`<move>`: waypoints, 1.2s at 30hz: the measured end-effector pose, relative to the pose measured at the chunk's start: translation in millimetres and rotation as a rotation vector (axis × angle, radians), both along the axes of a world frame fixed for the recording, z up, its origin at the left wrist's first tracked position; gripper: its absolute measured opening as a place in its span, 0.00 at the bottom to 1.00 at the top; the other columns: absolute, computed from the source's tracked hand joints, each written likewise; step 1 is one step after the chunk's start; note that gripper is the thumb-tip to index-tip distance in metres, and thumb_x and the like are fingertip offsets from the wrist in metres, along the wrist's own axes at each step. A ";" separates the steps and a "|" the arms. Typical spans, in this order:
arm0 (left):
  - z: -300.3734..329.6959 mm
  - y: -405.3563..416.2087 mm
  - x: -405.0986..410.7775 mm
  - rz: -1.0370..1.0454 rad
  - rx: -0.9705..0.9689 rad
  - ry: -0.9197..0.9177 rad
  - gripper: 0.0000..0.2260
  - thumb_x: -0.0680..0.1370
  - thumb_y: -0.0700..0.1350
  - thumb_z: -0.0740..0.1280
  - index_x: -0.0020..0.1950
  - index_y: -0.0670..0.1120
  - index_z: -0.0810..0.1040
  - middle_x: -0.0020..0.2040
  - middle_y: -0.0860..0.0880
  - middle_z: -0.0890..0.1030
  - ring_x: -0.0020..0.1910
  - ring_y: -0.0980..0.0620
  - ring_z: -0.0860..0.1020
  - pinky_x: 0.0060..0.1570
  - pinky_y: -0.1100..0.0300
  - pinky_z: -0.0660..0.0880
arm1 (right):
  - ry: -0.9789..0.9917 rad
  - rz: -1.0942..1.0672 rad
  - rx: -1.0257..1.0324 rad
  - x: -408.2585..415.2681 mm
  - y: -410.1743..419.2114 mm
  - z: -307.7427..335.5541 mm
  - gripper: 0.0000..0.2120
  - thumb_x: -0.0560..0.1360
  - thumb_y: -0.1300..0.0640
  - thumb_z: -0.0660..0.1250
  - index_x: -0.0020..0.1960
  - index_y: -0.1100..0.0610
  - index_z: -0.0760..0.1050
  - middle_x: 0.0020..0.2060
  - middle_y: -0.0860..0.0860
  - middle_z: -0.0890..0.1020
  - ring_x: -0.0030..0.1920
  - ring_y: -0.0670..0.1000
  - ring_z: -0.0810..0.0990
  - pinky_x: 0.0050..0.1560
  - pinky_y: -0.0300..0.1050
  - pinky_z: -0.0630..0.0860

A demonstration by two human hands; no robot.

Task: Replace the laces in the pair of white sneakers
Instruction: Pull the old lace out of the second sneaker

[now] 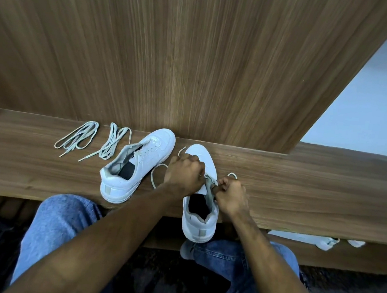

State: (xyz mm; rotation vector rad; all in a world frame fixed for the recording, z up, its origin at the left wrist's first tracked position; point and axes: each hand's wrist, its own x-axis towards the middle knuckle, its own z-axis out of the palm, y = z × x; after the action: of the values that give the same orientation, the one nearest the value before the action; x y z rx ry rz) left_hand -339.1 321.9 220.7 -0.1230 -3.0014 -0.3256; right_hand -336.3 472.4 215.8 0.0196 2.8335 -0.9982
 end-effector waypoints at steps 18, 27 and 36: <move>1.6 6.7 4.8 0.069 0.058 0.010 0.14 0.74 0.53 0.65 0.58 0.53 0.79 0.62 0.51 0.75 0.67 0.50 0.68 0.67 0.50 0.61 | -0.024 -0.004 0.012 5.5 -0.2 5.7 0.07 0.74 0.51 0.65 0.37 0.48 0.73 0.41 0.52 0.83 0.48 0.58 0.80 0.46 0.46 0.73; 39.7 -11.7 -6.6 0.517 1.062 0.372 0.06 0.75 0.46 0.68 0.39 0.52 0.81 0.40 0.56 0.82 0.42 0.55 0.80 0.49 0.56 0.76 | -0.010 -0.003 -0.001 5.3 -0.1 4.2 0.13 0.74 0.51 0.66 0.31 0.46 0.69 0.41 0.52 0.83 0.47 0.58 0.80 0.45 0.46 0.74; 24.6 -12.5 -1.1 0.334 0.482 0.217 0.21 0.73 0.48 0.69 0.66 0.54 0.74 0.65 0.48 0.71 0.68 0.49 0.67 0.64 0.48 0.66 | -0.013 0.000 0.004 6.9 -1.8 5.1 0.13 0.73 0.52 0.66 0.31 0.46 0.69 0.40 0.52 0.83 0.46 0.58 0.80 0.44 0.46 0.73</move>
State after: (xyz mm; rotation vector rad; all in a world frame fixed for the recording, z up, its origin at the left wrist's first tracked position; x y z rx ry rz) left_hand -340.3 309.3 245.2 0.3568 -2.5807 -0.9082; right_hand -329.4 470.6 220.9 0.0261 2.8239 -0.9894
